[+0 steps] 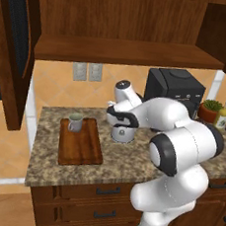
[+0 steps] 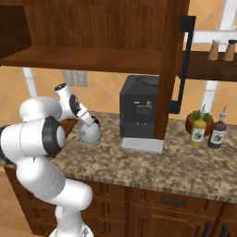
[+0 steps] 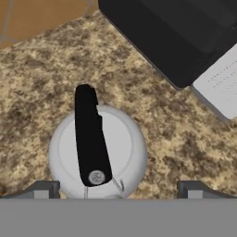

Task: Pick the kettle from the counter and place it on the tray. Then pick the mug from the cabinet and place it on the tray. Then close the cabinet doors.

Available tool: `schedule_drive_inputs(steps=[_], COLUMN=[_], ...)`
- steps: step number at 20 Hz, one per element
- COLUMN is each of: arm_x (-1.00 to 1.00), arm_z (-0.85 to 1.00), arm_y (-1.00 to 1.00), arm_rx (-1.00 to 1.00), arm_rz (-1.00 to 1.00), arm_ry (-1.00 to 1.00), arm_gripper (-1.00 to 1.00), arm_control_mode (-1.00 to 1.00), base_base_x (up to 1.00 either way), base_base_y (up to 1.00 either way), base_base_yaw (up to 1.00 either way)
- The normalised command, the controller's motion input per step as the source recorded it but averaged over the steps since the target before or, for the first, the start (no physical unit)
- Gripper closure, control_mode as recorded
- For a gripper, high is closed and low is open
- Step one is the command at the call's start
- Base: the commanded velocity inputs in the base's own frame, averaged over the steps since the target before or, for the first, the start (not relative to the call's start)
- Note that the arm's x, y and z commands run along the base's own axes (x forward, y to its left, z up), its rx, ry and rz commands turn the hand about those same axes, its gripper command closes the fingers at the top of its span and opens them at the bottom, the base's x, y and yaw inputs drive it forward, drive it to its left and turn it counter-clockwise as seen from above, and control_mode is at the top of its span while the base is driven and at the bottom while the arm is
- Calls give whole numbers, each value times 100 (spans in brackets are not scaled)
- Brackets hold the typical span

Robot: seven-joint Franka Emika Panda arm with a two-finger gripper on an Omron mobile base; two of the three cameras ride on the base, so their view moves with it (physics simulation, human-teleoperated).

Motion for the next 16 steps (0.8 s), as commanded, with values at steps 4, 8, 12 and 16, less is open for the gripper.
schedule_drive_inputs(steps=[4,8,12,16], arm_x=[21,18,14,17], arm_z=[-10,-2,0,-1], arm_y=[0,0,0,0], arm_rx=[3,2,5,6], arm_rz=[3,0,0,0], arm_ry=[0,0,0,0], arm_gripper=[-100,-100,-100,-100], arm_control_mode=[-100,-100,-100,-100], base_base_x=[0,0,0,0], base_base_y=[0,0,0,0], base_base_yaw=[0,0,0,0])
